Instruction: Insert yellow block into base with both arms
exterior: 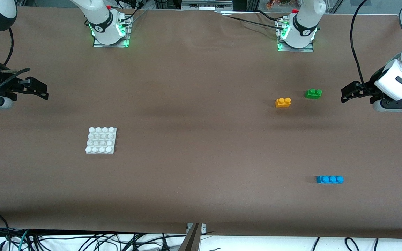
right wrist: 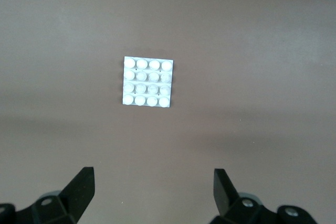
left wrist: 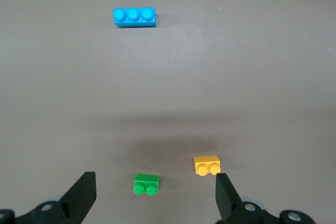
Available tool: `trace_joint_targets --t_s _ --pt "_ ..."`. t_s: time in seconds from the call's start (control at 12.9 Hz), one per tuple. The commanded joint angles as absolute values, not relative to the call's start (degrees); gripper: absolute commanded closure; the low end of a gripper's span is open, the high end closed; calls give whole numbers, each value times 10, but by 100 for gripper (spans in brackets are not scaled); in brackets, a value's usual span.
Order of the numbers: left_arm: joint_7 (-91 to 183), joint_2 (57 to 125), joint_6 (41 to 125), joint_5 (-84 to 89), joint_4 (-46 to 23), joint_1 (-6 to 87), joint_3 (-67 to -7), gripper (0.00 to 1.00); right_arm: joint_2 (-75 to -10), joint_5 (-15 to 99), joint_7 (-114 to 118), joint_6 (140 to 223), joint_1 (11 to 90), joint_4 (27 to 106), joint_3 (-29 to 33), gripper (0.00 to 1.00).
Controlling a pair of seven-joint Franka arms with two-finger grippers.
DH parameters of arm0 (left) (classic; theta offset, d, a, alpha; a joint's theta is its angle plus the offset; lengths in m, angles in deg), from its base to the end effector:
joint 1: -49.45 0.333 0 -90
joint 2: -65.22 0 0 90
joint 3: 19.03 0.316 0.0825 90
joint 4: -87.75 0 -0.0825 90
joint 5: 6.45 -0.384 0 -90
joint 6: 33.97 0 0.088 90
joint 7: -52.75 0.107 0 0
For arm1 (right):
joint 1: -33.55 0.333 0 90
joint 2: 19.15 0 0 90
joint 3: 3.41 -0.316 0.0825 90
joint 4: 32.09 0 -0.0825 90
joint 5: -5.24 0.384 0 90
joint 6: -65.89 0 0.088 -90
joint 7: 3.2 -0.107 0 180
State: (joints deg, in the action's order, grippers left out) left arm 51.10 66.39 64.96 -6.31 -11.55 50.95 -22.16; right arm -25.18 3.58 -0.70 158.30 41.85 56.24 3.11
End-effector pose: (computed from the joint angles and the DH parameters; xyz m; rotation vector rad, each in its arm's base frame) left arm 0.5664 -0.0161 0.5493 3.1386 0.0012 -0.0423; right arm 0.5882 0.0186 0.5822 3.0982 0.1191 -0.0521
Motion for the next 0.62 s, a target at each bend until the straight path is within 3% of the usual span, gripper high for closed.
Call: trace_joint_targets --t_s 0.0,0.54 --pt "525 654 646 -61 -120 507 -218 0 -247 27 -18 1576 415 566 29 0" --pt "525 654 646 -61 -120 507 -218 0 -253 31 -17 1581 412 562 30 0"
